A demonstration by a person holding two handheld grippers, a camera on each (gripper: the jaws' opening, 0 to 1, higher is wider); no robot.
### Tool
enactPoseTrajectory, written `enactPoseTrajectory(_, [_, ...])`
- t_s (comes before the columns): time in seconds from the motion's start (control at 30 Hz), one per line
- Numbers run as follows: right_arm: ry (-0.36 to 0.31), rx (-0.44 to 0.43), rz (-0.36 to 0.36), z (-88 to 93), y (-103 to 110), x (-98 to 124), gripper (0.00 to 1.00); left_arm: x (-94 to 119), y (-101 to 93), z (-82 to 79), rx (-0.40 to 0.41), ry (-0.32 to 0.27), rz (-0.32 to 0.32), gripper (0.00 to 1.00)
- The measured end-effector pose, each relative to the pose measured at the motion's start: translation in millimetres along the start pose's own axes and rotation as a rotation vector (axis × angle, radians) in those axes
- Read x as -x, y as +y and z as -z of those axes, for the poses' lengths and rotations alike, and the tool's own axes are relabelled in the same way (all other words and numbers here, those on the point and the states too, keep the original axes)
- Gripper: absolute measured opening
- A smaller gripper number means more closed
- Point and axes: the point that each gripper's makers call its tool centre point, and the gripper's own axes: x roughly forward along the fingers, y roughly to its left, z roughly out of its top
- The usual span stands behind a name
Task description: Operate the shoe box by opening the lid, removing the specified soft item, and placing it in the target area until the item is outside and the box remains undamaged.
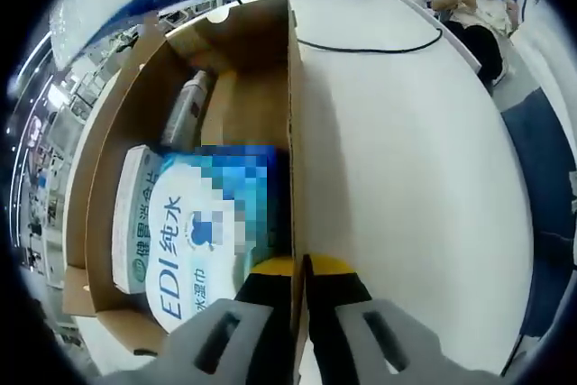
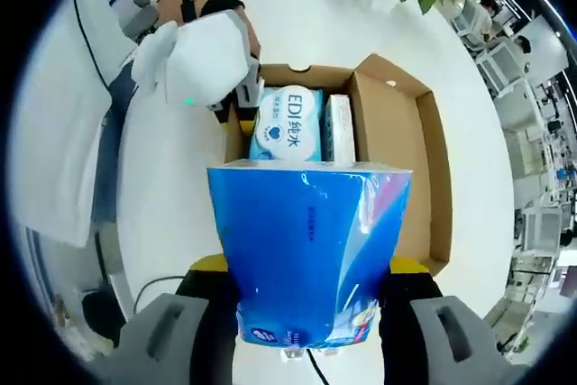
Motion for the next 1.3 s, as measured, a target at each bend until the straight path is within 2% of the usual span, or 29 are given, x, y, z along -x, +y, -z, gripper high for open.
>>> enactPoseTrajectory(0.27, [0.011, -0.062, 0.031, 25.7, 2, 20, 0.62, -3, -0.2, 0.7, 0.006, 0.002, 0.006, 0.01])
enactPoseTrajectory(0.47, [0.02, -0.085, 0.033, 55.8, 8, 30, 0.62, -5, -0.2, 1.1, 0.011, -0.004, 0.006, 0.01])
enactPoseTrajectory(0.63, [0.014, -0.1, 0.035, 77.5, 6, 29, 0.62, -6, -0.2, 1.1, 0.018, -0.002, 0.01, 0.01])
enactPoseTrajectory(1.0, [-0.013, -0.104, 0.041, 105.4, -9, 31, 0.61, -6, 0.2, 1.1, 0.021, 0.0, 0.01, 0.01])
enactPoseTrajectory(1.3, [0.007, -0.096, 0.026, 131.3, -12, 21, 0.62, -7, -0.2, 2.6, 0.024, 0.003, 0.012, 0.01])
